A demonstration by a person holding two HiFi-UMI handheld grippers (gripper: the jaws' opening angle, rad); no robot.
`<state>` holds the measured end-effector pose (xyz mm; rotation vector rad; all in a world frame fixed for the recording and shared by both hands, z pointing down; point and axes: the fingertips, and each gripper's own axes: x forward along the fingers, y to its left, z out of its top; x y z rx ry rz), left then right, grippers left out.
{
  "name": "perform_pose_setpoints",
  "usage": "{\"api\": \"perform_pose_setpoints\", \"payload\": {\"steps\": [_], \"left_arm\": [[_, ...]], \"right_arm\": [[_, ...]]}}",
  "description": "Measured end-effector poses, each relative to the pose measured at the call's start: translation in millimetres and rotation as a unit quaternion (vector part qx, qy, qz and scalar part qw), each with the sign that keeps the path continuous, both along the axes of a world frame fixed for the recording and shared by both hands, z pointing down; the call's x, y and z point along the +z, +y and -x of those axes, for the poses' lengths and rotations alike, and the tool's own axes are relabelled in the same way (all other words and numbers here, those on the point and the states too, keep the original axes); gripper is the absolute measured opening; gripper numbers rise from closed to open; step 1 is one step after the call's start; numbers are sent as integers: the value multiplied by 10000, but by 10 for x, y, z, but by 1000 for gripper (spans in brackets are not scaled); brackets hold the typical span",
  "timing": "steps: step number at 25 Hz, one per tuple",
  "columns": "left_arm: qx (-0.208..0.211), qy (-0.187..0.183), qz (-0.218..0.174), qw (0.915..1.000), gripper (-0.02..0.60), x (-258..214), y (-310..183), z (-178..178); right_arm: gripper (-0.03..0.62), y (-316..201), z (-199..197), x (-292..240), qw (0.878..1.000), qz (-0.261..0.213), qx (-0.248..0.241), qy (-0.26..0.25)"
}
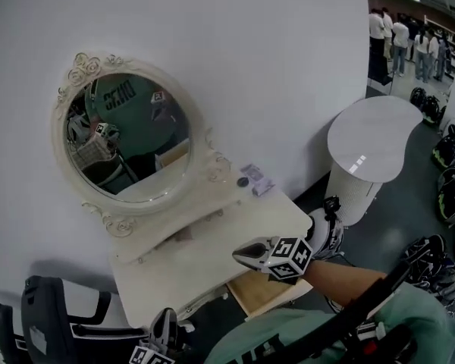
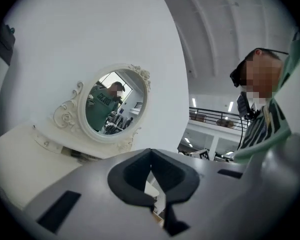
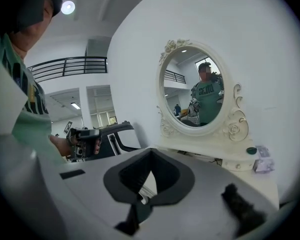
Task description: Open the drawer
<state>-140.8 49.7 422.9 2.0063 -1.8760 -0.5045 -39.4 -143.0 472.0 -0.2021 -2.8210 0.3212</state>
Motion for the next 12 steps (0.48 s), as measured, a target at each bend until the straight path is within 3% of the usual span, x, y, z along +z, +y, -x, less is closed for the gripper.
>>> {"api": "perform_pose_setpoints", "payload": {"steps": [2,5,12], "left_arm": [[-14,-52,22,10000,9,-28,-68,-190],[107,-478,53,9988,9,-121,-71,-299],[164,-727,-77,9972,9,-341,140,-69]], "right_arm": [[11,-27,-139,-74,10000,-41,2,-74],[11,-31,-233,-146,9995,-256,109,-147],[11,191,-93,-197,9992,-156,339,-125]]}}
